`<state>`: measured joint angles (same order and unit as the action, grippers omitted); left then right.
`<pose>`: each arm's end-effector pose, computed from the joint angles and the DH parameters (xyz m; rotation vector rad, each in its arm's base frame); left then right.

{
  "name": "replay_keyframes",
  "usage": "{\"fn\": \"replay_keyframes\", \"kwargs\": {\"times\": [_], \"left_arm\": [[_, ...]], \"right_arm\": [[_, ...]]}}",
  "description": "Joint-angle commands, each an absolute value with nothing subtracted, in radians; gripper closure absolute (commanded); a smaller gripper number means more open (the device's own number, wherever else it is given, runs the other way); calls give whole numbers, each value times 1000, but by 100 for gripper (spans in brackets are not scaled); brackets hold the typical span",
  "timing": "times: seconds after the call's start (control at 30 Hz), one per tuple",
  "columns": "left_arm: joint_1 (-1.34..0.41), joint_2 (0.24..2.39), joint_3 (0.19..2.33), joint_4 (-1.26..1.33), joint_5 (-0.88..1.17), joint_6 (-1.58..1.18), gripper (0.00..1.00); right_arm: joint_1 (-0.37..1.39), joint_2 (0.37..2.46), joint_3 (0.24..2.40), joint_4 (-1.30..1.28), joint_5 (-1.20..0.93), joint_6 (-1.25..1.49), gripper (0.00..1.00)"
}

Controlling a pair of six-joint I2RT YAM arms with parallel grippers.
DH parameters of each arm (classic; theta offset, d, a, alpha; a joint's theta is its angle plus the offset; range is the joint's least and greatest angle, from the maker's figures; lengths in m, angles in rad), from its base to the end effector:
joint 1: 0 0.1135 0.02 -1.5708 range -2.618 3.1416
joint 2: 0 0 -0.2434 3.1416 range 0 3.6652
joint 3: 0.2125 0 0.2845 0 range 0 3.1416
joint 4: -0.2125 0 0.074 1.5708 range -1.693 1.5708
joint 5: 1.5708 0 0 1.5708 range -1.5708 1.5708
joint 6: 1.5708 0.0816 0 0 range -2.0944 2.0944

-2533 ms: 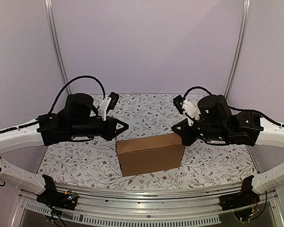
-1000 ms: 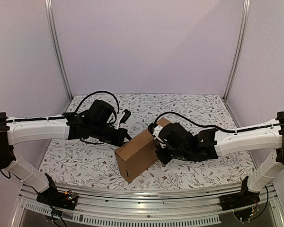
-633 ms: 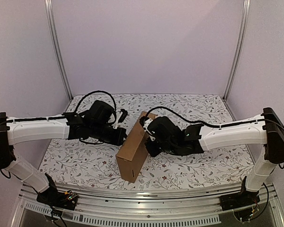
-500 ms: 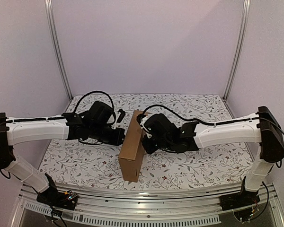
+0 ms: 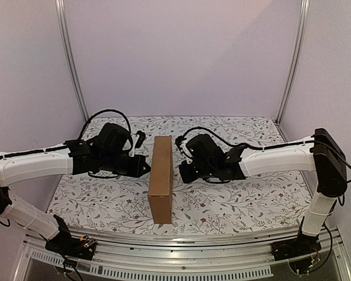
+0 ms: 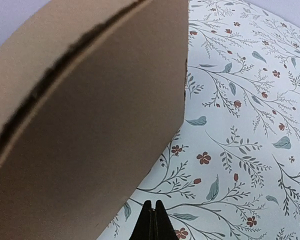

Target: Fold the paper box

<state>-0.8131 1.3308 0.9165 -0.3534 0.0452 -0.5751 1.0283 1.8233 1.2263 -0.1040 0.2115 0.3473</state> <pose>0.2398 -0.2588 0.1849 0.3153 2.4384 -0.7105 0.2532 0.3869 0.1433 -0.6606 2.2040 0.4893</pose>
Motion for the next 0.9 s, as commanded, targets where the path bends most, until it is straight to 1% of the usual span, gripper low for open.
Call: {"fn": "replay_keyframes", "kwargs": {"times": [0.0,0.27,0.5,0.87], "left_arm": [[-799,1335,903,-310,123,-564,100],[-799,1380,907,-276,165,-571,100],[-802,1395,904,-258,194,-590,100],[-817,1434,936,-237,230,-598,100]], "right_arm": [[999,1797,1119,-15,118,445,100],[995,1914,1074,197,-32,624,100],[995,2019,1075,328,-54,740,100],[995,2135,1141,380,-86,810,100]]}}
